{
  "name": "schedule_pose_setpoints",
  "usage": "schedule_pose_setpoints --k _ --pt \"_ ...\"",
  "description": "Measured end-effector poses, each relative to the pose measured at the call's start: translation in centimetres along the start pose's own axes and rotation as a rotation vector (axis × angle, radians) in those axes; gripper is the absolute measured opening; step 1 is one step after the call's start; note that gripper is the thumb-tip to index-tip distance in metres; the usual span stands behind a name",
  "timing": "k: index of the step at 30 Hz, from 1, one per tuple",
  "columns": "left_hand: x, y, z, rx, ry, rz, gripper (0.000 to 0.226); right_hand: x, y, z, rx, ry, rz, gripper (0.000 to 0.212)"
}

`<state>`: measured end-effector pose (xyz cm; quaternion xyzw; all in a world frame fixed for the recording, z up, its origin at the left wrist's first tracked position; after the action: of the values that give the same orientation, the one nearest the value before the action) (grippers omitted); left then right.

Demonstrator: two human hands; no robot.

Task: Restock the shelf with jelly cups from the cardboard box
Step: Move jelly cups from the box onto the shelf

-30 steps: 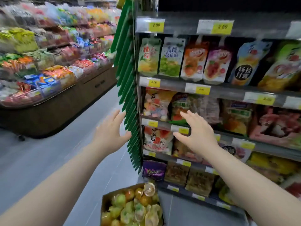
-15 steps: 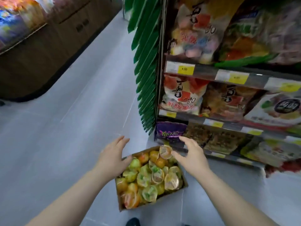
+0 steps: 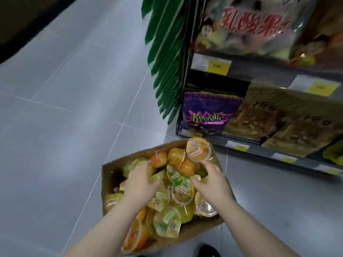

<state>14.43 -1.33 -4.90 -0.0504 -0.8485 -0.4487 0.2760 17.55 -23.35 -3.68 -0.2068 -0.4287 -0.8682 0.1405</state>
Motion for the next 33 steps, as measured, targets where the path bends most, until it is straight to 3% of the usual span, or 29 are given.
schedule_pose_setpoints --k 4,11,18,22,29,33 --pt "-4.0 -2.2 2.9 -0.102 0.083 -0.142 0.075 -4.1 -2.1 -1.9 -0.007 0.054 -0.103 0.065" --pt "-8.8 -3.8 0.9 -0.108 0.222 -0.147 0.055 -7.0 -3.7 -2.3 0.01 0.214 -0.182 0.052" --pt "-11.1 -4.8 1.0 -0.315 0.329 -0.185 0.091 -5.6 -2.3 -4.1 -0.04 0.22 -0.229 0.053" --pt "-11.7 -4.9 1.5 -0.32 0.314 -0.232 0.09 -5.5 -2.3 -5.1 -0.046 0.251 -0.235 0.051" --pt "-7.9 -3.1 2.5 0.048 0.149 -0.294 0.069 -6.0 -0.7 -4.0 0.128 0.265 -0.27 0.06" --pt "-6.6 -2.8 3.2 0.573 0.158 -0.252 0.077 -8.3 -1.0 -2.3 0.405 0.229 -0.245 0.079"
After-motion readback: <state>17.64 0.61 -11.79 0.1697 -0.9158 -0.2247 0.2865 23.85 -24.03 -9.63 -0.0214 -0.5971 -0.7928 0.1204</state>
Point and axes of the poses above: each hand's wrist, its own x-axis away from the middle knuckle, its own y-axis out of the back of the hand, z = x × y, the point moved 8 cm from there along -x, towards the middle knuckle, and after that the axes turned 3 degrees about z, right-handed, at the moved point
